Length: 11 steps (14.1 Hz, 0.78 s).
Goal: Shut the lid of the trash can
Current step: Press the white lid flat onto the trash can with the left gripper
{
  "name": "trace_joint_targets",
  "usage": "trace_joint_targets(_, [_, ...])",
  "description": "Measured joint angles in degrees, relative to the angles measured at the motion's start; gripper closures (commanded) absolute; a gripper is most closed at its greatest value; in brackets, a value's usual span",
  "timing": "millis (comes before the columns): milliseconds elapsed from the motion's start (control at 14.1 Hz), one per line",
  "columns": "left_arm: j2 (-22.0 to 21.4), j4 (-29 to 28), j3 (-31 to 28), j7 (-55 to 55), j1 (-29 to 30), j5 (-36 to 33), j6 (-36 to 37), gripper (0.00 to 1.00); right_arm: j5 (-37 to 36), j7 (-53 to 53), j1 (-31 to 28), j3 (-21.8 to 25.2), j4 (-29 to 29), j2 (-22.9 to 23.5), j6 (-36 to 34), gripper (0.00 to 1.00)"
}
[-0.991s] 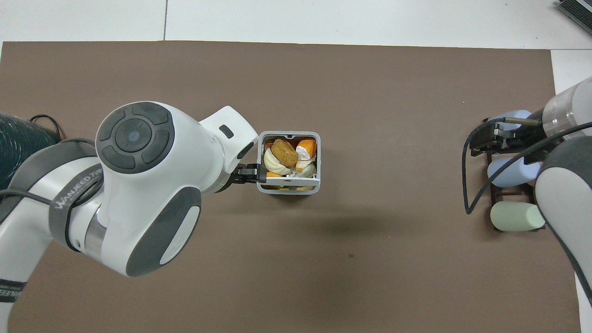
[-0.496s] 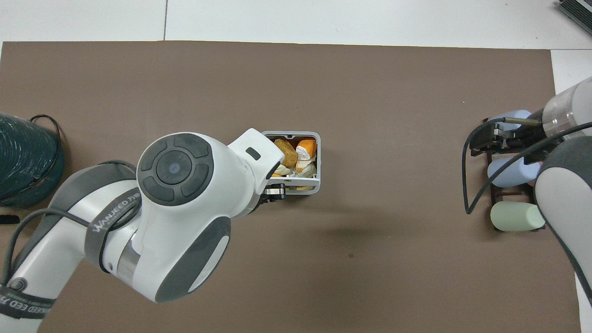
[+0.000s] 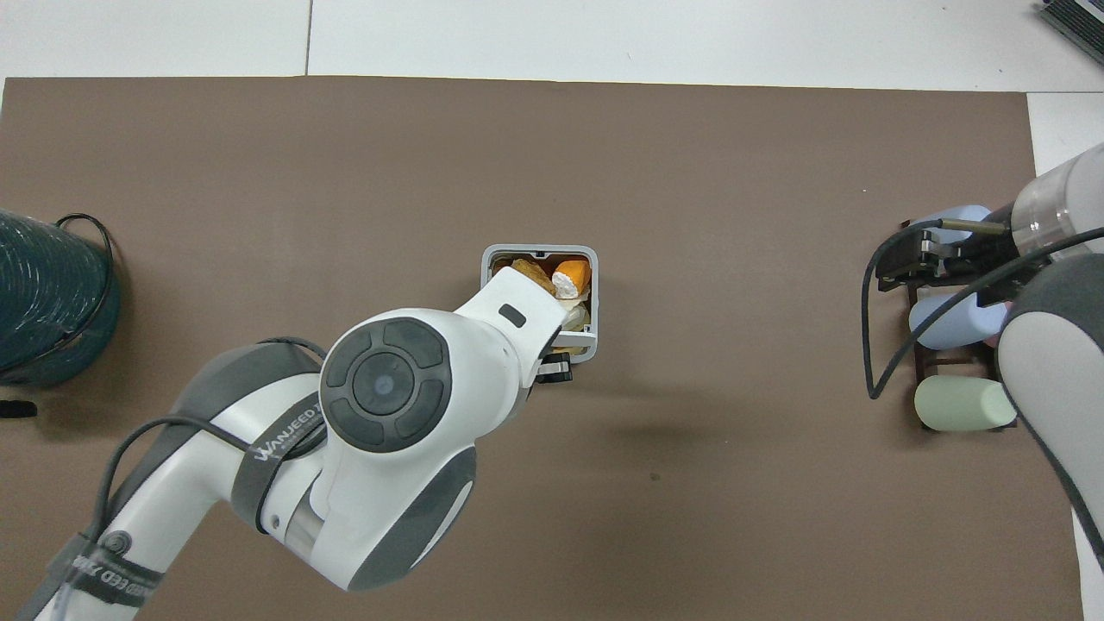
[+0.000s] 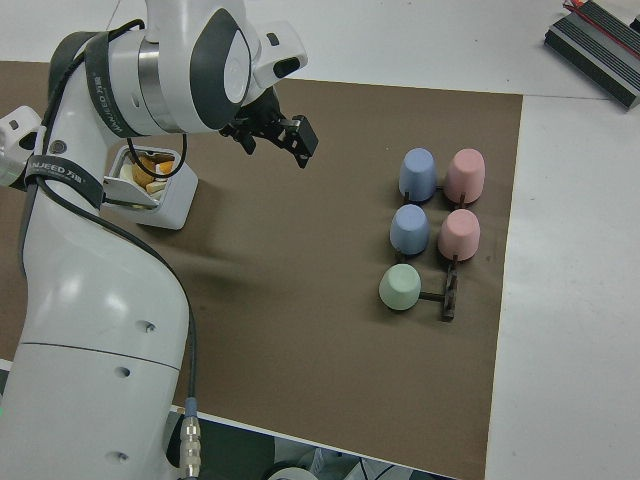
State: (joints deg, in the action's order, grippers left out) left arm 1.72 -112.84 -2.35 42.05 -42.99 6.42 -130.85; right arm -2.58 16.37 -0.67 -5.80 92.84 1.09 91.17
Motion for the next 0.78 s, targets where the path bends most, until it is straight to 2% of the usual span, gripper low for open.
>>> trace_joint_targets(354, [3.5,-0.1,-0.5,0.0,2.0,0.2,-9.5,0.93,0.0,0.0,0.0,0.0,0.0,0.0,0.0,0.00])
trace_joint_targets(779, [7.5,0.0,-0.5,0.0,3.7,0.4,-16.3,0.93,0.0,0.0,0.0,0.0,0.0,0.0,0.0,0.00])
